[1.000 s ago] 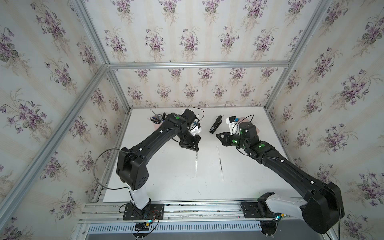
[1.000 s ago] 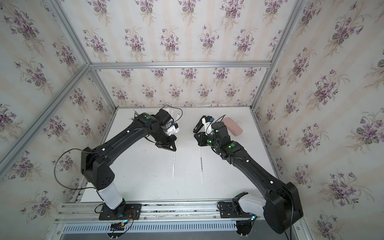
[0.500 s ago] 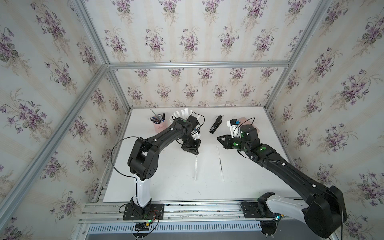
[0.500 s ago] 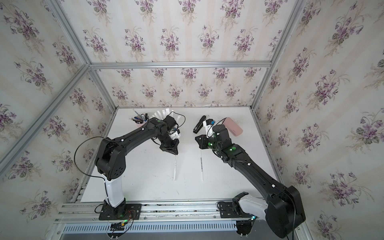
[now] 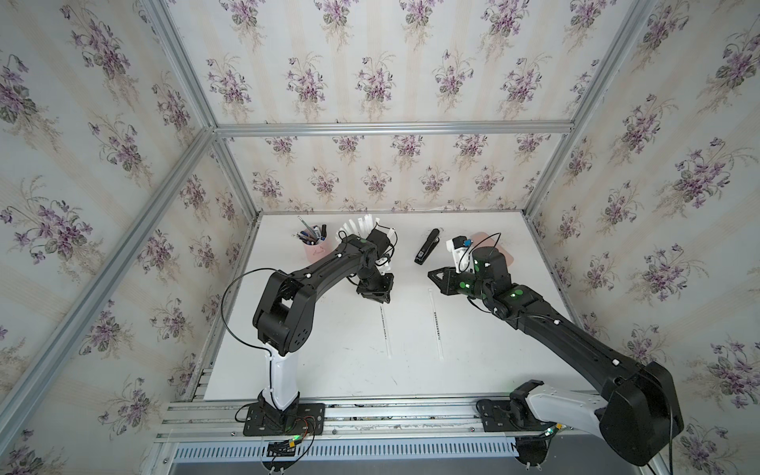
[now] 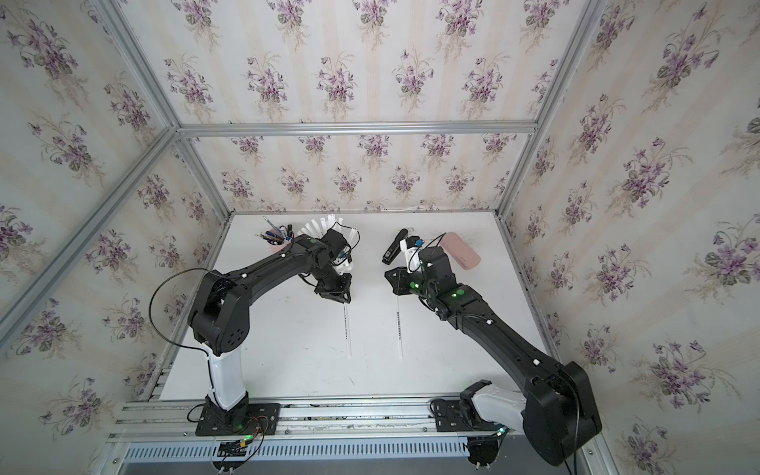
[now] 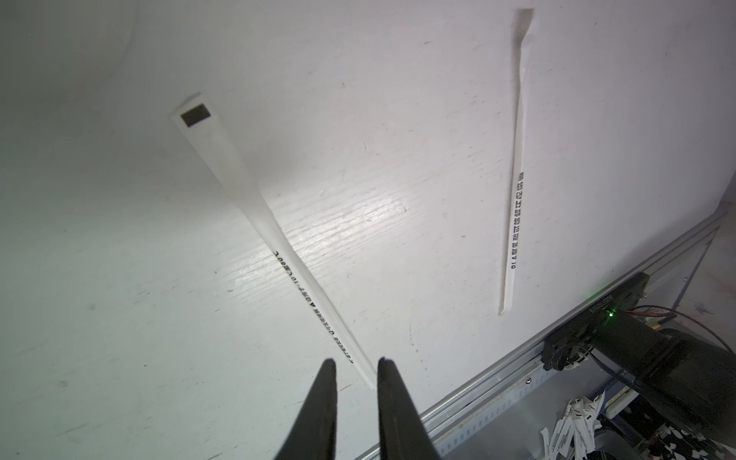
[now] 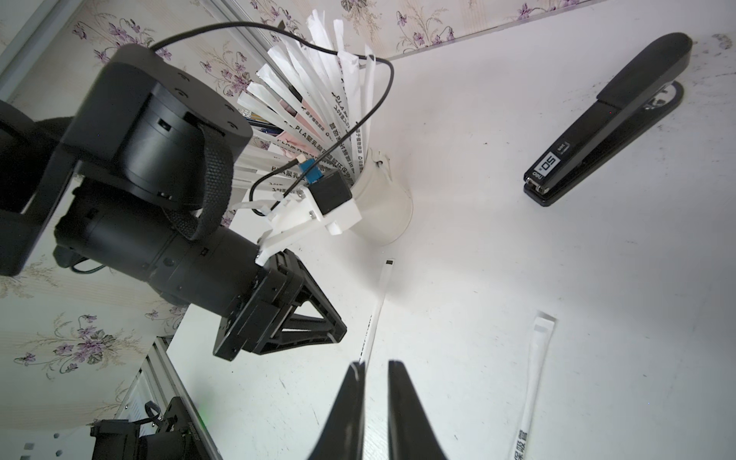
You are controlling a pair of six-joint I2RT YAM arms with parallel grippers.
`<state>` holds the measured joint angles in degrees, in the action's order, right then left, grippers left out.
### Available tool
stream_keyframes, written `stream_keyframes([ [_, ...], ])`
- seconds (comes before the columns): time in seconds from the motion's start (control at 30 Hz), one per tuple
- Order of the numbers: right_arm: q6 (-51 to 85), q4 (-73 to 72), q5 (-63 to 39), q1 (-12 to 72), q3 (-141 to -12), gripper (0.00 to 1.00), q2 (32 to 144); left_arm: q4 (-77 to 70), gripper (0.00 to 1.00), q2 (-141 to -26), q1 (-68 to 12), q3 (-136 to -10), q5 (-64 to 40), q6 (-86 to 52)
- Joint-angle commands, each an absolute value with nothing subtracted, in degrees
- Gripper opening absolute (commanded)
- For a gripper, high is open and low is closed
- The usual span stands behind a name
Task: Take the straws out of the storage container
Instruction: Place the straw at the center of the board.
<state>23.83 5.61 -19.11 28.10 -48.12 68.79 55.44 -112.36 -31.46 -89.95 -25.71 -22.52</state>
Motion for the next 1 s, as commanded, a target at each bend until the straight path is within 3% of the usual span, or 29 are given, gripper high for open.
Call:
stream_keyframes([
  [0.0,23.71,4.56,-19.57,28.13,-48.08,0.17,68.99,54.89,0.21,-111.26,-31.45,-89.82,-25.2,-22.42],
  [0.57,23.06,4.17,-16.72,30.38,-50.11,0.17,69.94,57.08,0.22,-100.5,-32.34,-93.8,-26.85,-19.84],
  [0.8,22.74,2.22,-12.3,38.61,-49.09,0.18,74.32,57.7,0.22,-92.61,-32.43,-98.18,-23.49,-14.81],
  [0.87,22.94,1.32,-11.89,39.81,-49.28,0.18,76.02,56.63,0.24,-89.68,-32.44,-98.08,-20.88,-11.51],
  [0.97,22.51,-1.88,-10.52,41.52,-49.64,0.19,78.38,53.44,0.36,-85.0,-32.13,-95.5,-13.7,-8.07],
])
